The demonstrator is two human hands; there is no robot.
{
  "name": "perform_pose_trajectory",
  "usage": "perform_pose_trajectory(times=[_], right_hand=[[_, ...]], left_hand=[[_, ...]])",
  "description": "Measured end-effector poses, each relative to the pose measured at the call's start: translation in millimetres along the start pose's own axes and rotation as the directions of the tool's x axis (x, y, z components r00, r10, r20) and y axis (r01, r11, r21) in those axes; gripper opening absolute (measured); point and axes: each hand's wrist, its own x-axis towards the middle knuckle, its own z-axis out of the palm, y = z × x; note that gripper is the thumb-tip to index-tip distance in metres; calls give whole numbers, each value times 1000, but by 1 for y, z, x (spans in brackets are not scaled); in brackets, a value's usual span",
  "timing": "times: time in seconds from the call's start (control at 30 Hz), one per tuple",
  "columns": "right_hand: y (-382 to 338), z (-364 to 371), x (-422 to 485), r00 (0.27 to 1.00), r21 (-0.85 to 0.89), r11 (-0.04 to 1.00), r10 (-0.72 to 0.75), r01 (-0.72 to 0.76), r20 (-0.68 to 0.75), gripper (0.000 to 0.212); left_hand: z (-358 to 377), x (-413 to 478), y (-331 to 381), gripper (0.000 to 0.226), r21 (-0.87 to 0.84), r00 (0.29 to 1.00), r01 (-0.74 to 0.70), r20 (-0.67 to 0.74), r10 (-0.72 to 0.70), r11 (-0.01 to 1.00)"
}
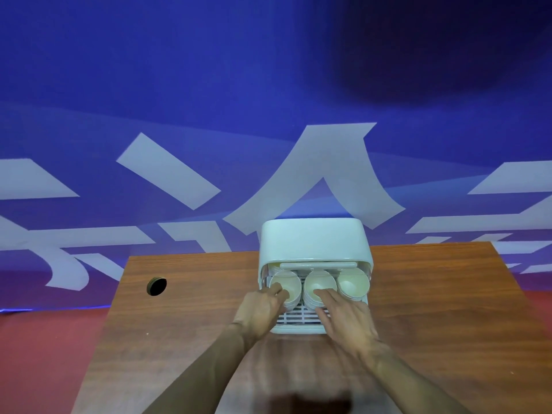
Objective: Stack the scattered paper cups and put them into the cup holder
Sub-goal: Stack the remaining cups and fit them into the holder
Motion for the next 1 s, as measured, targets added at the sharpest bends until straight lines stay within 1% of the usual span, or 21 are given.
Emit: perform_pose_trajectory(times=[0.07, 0.13, 0.2, 0.3, 0.37, 0.4, 0.47, 0.5, 0.57, 0.63, 0.7, 0.8, 0.93, 1.0], right_hand=[[-1, -5, -5, 996, 51, 999, -14, 19, -92, 33], [-2, -10, -9, 986, 75, 996, -30, 43, -166, 29], [-4, -16, -12, 970, 84, 994, -53, 75, -237, 22], [-3, -30, -15, 934, 97, 977, -147, 188, -326, 15], [2, -44, -9, 910, 107, 966, -180, 235, -374, 16], [4, -51, -6, 909, 109, 969, -163, 220, -384, 18], [5, -65, 3, 925, 99, 987, -84, 129, -371, 28], [5, -71, 7, 939, 89, 994, -36, 70, -342, 34], [5, -79, 17, 967, 81, 996, 57, -37, -249, 41], [5, -83, 23, 984, 76, 993, 102, -91, -145, 44], [4, -83, 25, 992, 60, 993, 107, -103, -71, 42], [4, -80, 25, 992, 71, 990, 126, -125, -13, 38], [4, -74, 33, 993, 27, 993, 119, -118, -22, 28], [4, -72, 37, 989, 39, 989, 143, -142, -27, 24]], left_hand=[[-3, -5, 0, 34, -6, 998, 18, -59, -19, 1000], [-10, -13, 2, 38, -30, 989, 18, -143, -22, 999], [-17, -24, 7, 32, -47, 966, -26, -259, 13, 999], [-30, -32, 12, 14, -89, 886, -113, -460, 60, 990], [-45, -27, 15, 13, -87, 832, -136, -551, 66, 987], [-54, -22, 18, 17, -85, 818, -131, -572, 59, 988], [-69, -12, 23, 26, -96, 821, -94, -570, 23, 991], [-76, -8, 26, 30, -98, 831, -67, -557, 1, 993], [-83, 1, 30, 33, -106, 861, 0, -506, -54, 994], [-84, 6, 33, 32, -108, 889, 44, -449, -88, 993], [-83, 8, 35, 30, -102, 905, 53, -415, -91, 993], [-78, 9, 34, 27, -99, 918, 53, -387, -88, 994], [-76, 12, 25, 19, -134, 941, 85, -316, -124, 987], [-75, 13, 21, 18, -143, 949, 80, -293, -119, 986]])
